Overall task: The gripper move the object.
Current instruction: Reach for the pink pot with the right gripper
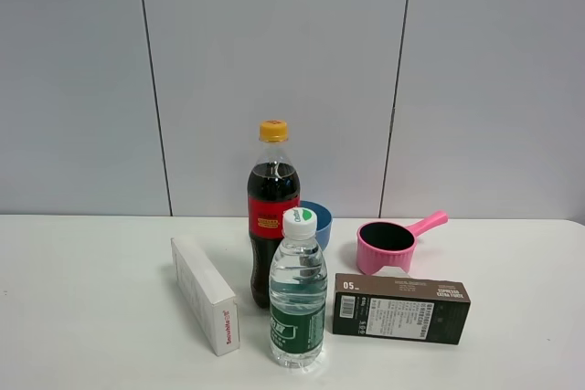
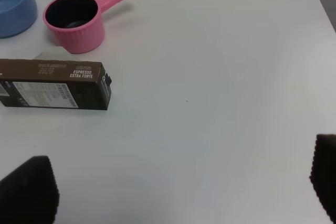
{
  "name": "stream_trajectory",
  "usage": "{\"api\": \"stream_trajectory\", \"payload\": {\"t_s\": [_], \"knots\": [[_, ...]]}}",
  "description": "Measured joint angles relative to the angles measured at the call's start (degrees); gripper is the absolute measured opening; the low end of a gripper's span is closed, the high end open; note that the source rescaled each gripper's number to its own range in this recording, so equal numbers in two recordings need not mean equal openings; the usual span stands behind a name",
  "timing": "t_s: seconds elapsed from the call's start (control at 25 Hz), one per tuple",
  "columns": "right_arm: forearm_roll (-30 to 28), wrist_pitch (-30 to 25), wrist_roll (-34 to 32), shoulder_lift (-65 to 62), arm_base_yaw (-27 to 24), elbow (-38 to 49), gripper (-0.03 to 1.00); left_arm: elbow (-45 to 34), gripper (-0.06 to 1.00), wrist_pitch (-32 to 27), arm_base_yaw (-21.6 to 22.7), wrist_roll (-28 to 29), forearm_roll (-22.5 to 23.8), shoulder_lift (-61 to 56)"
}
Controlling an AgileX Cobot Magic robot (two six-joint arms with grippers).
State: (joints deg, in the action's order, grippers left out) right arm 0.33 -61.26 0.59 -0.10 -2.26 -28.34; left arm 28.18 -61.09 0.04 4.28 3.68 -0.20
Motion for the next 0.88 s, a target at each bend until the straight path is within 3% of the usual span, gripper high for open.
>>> {"api": "stream_trajectory", "payload": {"t_s": [0.88], "knots": [[0.0,0.0,0.0,0.0,0.0,0.0,1.00,0.0,1.00,0.0,0.0,0.0,0.0,0.0]]}}
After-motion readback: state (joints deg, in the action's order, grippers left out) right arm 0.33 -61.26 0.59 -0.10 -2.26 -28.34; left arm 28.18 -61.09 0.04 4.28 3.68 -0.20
